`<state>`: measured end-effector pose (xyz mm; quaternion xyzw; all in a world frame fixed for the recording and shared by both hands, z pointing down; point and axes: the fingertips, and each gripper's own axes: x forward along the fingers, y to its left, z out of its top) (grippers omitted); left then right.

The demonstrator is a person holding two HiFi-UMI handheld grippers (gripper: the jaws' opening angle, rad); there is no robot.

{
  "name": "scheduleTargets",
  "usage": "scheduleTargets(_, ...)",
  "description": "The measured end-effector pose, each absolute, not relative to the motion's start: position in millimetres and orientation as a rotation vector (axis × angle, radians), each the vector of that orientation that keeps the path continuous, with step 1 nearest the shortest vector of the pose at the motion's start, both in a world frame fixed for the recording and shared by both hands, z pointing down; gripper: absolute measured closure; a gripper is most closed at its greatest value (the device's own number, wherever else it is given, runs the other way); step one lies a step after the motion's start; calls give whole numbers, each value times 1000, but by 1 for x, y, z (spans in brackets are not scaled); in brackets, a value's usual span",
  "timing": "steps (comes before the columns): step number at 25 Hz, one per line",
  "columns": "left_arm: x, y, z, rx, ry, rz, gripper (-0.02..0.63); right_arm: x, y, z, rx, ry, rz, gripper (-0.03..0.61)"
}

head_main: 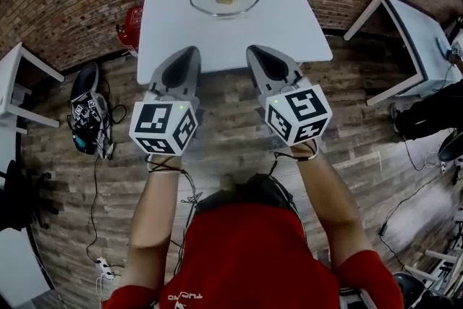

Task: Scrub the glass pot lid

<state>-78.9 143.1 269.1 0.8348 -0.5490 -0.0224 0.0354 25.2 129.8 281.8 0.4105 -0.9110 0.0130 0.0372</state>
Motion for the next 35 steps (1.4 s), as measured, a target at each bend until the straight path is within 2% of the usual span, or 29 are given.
scheduleTargets(35, -94, -172, 291, 2427, -1896, -18, 597, 5, -203, 308, 1035, -2828, -45, 548)
